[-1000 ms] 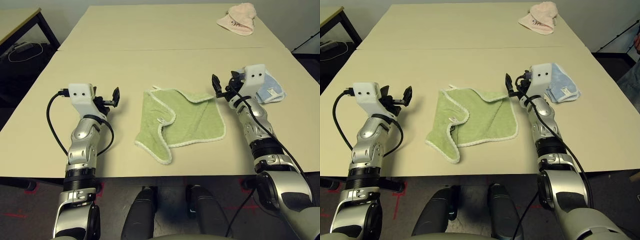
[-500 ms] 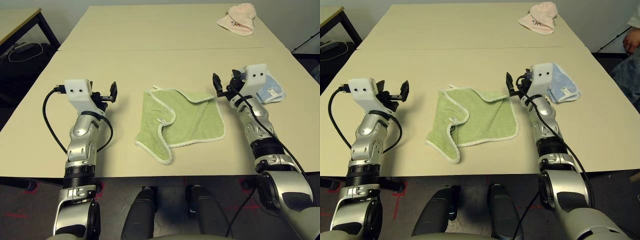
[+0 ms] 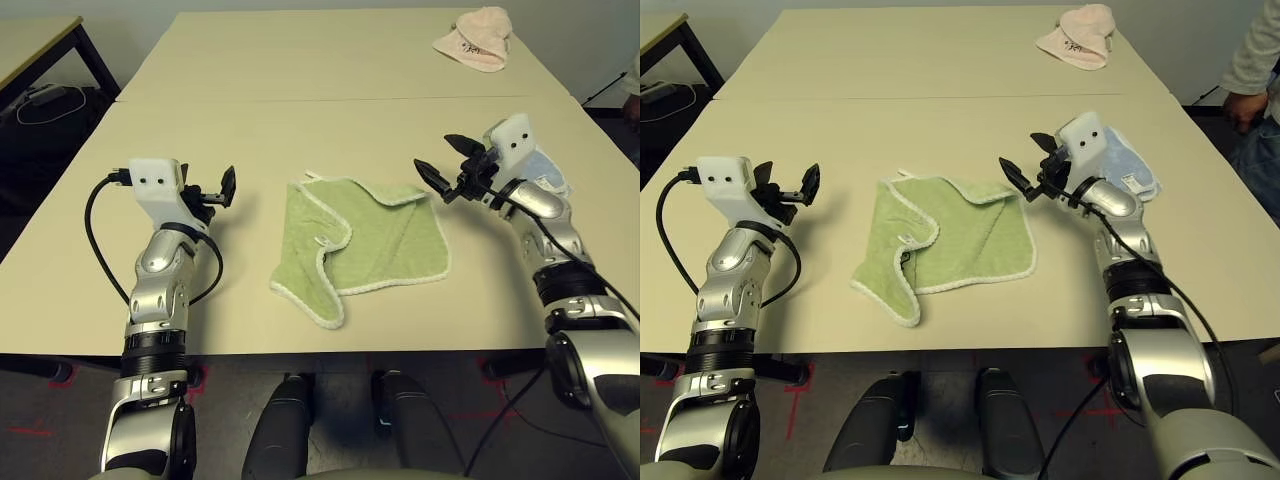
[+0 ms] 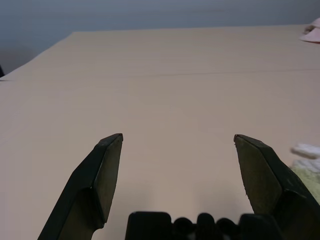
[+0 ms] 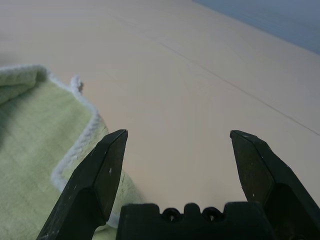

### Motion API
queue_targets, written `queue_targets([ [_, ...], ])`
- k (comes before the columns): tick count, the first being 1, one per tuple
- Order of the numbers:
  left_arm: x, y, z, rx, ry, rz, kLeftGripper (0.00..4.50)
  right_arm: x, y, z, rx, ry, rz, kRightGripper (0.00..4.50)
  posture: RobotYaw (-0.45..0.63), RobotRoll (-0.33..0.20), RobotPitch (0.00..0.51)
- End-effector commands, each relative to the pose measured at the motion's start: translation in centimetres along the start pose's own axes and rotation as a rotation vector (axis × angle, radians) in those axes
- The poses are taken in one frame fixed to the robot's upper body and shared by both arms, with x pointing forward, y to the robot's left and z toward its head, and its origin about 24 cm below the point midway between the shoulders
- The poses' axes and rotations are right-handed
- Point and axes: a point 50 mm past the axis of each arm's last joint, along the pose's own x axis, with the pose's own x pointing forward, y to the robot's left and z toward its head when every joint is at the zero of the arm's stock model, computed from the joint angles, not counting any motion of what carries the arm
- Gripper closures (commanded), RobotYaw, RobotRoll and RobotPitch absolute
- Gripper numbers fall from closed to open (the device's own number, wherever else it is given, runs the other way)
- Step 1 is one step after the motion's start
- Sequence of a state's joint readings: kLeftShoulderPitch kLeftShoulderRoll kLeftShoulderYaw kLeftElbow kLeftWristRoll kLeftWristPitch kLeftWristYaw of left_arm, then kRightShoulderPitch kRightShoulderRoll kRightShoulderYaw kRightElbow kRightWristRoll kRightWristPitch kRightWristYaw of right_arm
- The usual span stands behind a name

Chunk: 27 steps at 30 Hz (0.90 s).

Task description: Fold the towel and set it aside.

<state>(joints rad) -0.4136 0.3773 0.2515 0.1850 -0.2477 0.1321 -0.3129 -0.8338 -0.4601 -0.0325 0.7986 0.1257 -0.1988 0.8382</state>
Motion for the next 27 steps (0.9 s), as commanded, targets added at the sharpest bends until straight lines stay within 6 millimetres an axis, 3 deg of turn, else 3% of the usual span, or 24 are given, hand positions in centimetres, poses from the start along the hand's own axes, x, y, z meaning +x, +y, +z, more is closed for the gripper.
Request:
queue_targets([
  [1, -0.7, -0.9, 0.0, 0.006, 0.047, -0.183, 0.0, 0.3, 0.2, -0.1, -0.051, 0.037, 0.065, 0.03, 0.01, 0.0, 0.104],
  [10, -2.1, -2.4, 0.9, 0.012, 0.137, -0.648, 0.0, 0.9, 0.5, -0.2, -0.065, 0.05, 0.098, 0.03, 0.02, 0.0, 0.109],
  [15, -2.3, -2.9, 1.2, -0.012, 0.177, -0.799, 0.0, 1.0, 0.4, -0.2, -0.049, 0.049, 0.096, 0.03, 0.02, 0.0, 0.11],
  [27, -2.1, -2.9, -0.1, 0.068, 0.223, -0.846, 0.0, 0.8, -0.1, 0.5, -0.204, 0.151, 0.23, 0.03, 0.03, 0.0, 0.118],
])
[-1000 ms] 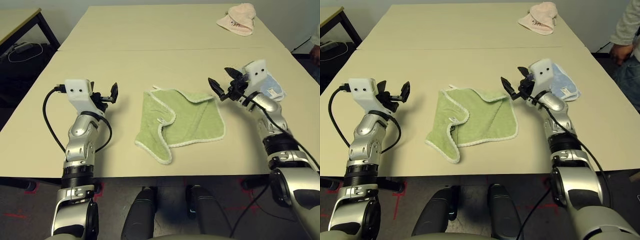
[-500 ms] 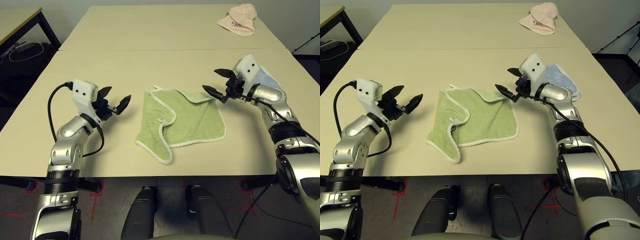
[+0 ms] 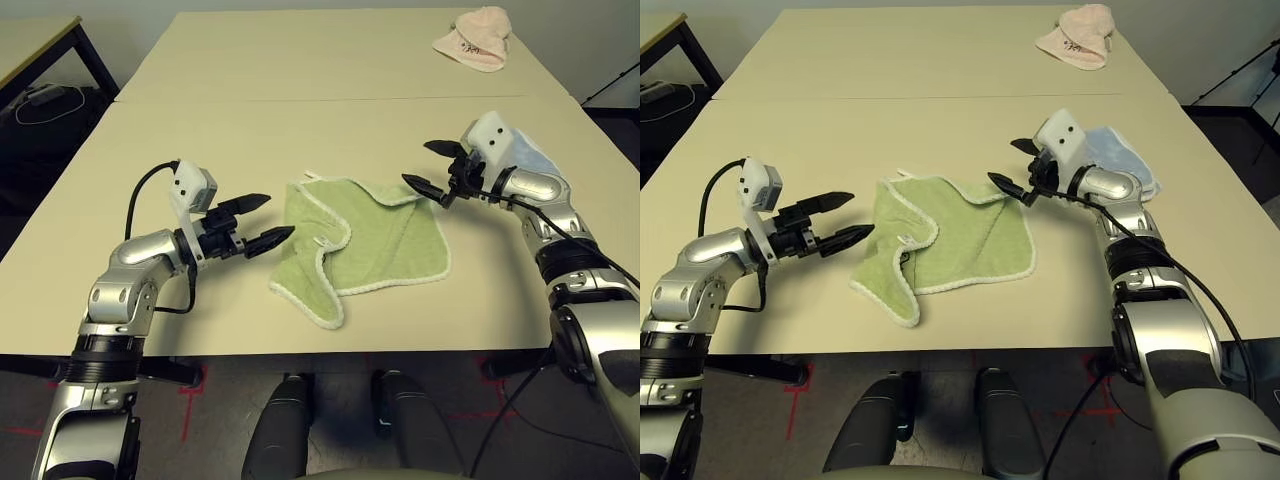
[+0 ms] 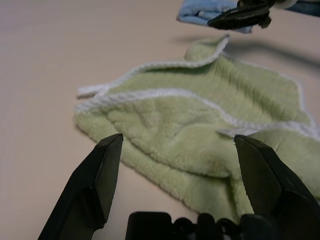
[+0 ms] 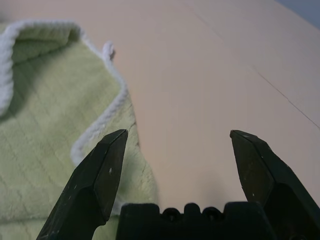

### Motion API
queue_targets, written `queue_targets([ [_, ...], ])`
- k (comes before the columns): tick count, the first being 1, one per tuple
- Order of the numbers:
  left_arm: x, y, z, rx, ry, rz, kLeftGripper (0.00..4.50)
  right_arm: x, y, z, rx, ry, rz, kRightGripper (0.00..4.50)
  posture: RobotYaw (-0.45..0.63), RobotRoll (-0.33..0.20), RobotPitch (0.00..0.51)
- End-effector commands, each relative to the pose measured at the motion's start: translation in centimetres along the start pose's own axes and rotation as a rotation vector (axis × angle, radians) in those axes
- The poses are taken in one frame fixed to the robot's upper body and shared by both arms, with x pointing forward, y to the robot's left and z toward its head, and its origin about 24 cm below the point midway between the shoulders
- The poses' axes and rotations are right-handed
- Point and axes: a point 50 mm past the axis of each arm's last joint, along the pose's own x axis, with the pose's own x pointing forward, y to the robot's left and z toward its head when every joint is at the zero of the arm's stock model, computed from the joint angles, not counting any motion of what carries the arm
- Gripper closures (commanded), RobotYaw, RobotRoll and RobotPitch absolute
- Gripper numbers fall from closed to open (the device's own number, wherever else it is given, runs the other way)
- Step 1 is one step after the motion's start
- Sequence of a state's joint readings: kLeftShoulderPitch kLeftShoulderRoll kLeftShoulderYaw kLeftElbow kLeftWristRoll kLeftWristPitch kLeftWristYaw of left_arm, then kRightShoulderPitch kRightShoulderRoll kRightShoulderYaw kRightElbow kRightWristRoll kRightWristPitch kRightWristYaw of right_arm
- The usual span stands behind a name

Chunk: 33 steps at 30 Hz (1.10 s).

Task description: Fold the towel and set it aside.

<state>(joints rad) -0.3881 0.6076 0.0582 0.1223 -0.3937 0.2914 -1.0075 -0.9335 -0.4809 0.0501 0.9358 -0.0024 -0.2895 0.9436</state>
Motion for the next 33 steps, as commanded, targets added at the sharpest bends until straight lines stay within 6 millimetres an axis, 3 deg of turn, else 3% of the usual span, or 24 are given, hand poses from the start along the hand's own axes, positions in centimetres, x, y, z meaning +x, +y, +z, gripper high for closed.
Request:
queue_targets([
  [1, 0.1, 0.0, -0.4, 0.025, 0.021, 0.001, 0.0, -0.5, -0.4, 0.2, -0.066, 0.051, 0.071, 0.03, 0.03, 0.0, 0.118],
  [14, 0.6, -0.5, -0.5, 0.03, 0.007, 0.003, 0.0, -2.2, -1.2, 1.3, -0.255, 0.191, 0.341, 0.03, 0.03, 0.0, 0.12],
  [22, 1.0, -0.6, -0.5, 0.042, 0.01, -0.003, 0.0, -0.5, -0.4, 1.8, -0.37, 0.19, 0.376, 0.03, 0.04, 0.0, 0.121],
  [33, 1.0, -0.8, -0.5, 0.048, 0.01, -0.004, 0.0, 0.4, 0.0, 1.7, -0.446, 0.239, 0.404, 0.03, 0.05, 0.0, 0.122],
])
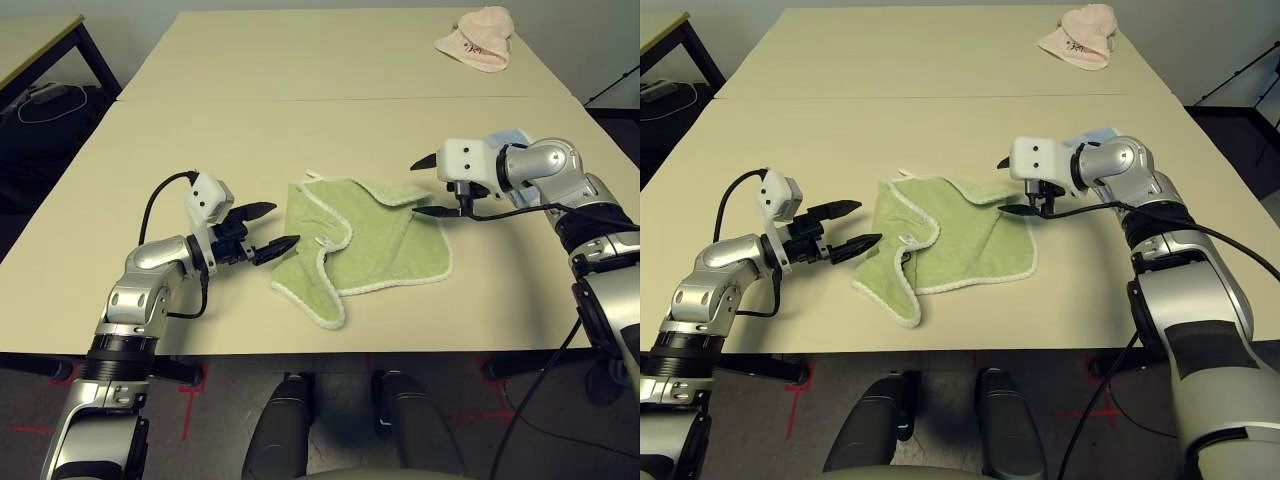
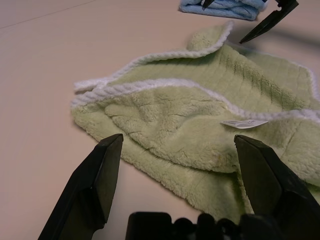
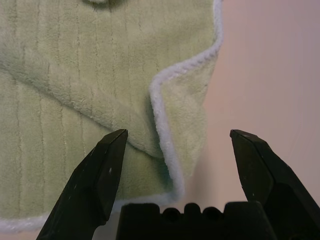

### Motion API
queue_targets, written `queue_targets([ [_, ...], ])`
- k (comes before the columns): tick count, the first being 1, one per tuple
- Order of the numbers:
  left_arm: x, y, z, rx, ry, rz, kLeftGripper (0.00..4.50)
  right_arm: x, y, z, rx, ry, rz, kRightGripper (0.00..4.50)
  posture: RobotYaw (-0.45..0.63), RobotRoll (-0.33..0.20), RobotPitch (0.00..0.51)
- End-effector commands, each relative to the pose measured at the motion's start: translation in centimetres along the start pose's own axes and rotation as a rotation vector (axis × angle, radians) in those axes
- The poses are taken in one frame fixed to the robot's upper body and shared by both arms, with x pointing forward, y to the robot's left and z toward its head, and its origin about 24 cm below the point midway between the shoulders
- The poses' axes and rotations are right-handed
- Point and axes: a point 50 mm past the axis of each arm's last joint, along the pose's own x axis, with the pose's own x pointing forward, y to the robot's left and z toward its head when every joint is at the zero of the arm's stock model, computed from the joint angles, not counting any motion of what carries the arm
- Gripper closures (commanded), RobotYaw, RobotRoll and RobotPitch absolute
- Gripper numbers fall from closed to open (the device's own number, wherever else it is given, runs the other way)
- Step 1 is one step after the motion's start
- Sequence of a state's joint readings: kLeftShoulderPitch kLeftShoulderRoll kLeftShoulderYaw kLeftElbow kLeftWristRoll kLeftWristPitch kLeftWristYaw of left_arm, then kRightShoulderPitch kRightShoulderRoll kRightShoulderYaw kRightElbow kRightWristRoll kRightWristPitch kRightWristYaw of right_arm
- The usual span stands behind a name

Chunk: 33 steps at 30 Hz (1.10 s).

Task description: Fold the towel and set it aside.

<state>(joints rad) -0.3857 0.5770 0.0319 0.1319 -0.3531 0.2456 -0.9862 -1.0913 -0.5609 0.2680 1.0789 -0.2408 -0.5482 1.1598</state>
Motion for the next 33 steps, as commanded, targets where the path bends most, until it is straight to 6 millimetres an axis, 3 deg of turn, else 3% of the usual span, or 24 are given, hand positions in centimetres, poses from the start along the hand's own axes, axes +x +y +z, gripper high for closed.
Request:
queue_targets([
  [1, 0.1, -0.4, 0.1, 0.02, 0.004, -0.006, 0.0, 0.1, -0.2, 0.1, -0.022, 0.016, 0.003, 0.03, 0.05, 0.0, 0.122],
  [2, 0.1, -0.4, 0.1, 0.019, 0.004, -0.006, 0.0, 0.2, -0.2, 0.1, -0.022, 0.016, 0.003, 0.03, 0.05, 0.0, 0.122],
  [4, 0.1, -0.4, 0.1, 0.018, 0.003, -0.006, 0.0, 0.2, -0.2, 0.1, -0.023, 0.018, 0.004, 0.61, 0.05, 0.0, 0.121],
  [14, 0.3, -0.7, 0.2, 0.012, -0.005, -0.007, 0.0, 0.4, -0.4, 0.3, -0.032, 0.024, -0.006, 4.46, 0.05, 0.0, 0.118],
  [21, 0.2, -0.5, 0.1, -0.005, 0.003, -0.009, 0.0, 0.2, -0.6, 0.3, -0.042, 0.036, 0.008, 4.46, 0.05, 0.0, 0.115],
  [28, -0.1, -0.3, 0.3, -0.015, 0.017, -0.002, 0.0, -0.9, -2.1, 0.4, 0.135, -0.049, -0.094, 4.46, 0.06, 0.0, 0.112],
  [33, -0.2, -0.1, 0.4, -0.015, 0.038, 0.019, 0.0, -1.2, -2.4, 0.6, 0.128, -0.064, -0.127, 4.46, 0.06, 0.0, 0.109],
])
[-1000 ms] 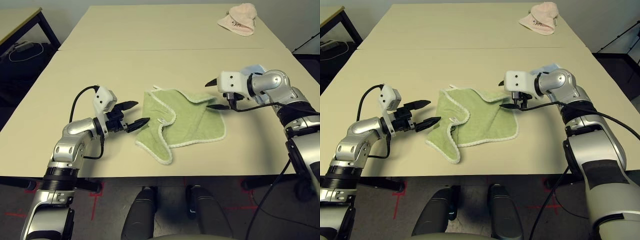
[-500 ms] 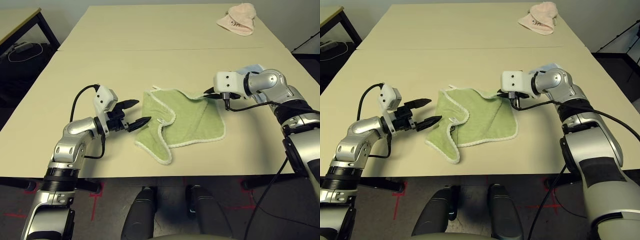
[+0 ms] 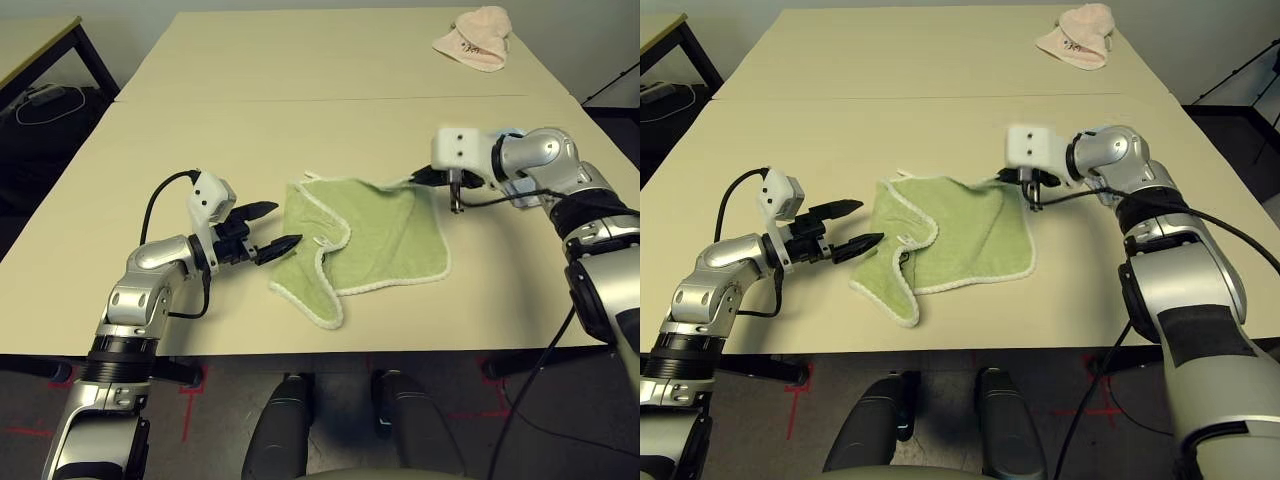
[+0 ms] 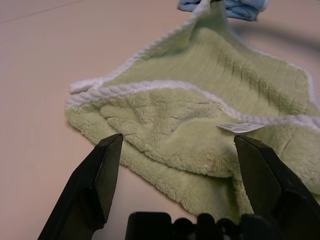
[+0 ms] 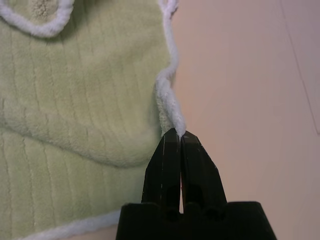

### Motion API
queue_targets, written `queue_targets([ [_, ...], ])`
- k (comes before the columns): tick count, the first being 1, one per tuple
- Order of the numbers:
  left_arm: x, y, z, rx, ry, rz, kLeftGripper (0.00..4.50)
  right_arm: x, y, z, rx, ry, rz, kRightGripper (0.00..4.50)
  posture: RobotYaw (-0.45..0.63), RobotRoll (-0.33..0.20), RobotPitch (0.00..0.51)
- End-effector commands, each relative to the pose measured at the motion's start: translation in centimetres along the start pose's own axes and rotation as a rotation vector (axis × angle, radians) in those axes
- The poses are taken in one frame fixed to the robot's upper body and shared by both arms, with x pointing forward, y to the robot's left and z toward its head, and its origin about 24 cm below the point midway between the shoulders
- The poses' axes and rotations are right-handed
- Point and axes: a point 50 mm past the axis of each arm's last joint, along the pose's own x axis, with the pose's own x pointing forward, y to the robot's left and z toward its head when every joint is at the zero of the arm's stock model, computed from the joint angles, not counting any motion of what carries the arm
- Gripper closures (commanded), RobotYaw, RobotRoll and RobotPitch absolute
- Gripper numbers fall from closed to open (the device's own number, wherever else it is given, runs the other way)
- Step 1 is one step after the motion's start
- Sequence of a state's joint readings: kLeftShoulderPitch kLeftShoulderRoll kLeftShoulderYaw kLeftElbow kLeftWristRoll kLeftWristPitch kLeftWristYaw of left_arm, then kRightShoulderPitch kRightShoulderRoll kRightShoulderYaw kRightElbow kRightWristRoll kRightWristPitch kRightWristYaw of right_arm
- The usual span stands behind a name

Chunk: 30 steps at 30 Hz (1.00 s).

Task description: Fold the towel and set it aside.

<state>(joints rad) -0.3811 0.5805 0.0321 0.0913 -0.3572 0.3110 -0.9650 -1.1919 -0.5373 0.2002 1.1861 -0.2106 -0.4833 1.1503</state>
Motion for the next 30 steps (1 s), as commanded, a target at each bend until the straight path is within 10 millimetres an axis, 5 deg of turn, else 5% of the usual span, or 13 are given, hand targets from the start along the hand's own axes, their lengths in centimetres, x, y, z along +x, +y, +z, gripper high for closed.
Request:
queue_targets([
  [1, -0.3, 0.1, 0.2, 0.012, 0.021, 0.014, 0.0, -0.2, -0.4, 0.2, 0.017, -0.046, -0.05, 4.46, 0.06, 0.0, 0.107],
  [13, 0.5, 0.5, 0.6, 0.037, 0.018, 0.036, 0.0, -0.7, -3.7, 5.0, 0.082, -0.474, -0.487, 4.46, 0.03, 0.0, 0.092],
  [21, 0.9, 0.9, 0.9, 0.035, 0.006, 0.048, 0.0, -2.1, -4.9, 7.0, -0.302, -0.355, -0.702, 4.46, 0.04, 0.0, 0.093],
  [30, 1.5, 0.7, 1.0, 0.012, -0.014, 0.053, 0.0, -2.1, -5.3, 8.3, -0.456, -0.349, -0.819, 4.46, 0.04, 0.0, 0.096],
])
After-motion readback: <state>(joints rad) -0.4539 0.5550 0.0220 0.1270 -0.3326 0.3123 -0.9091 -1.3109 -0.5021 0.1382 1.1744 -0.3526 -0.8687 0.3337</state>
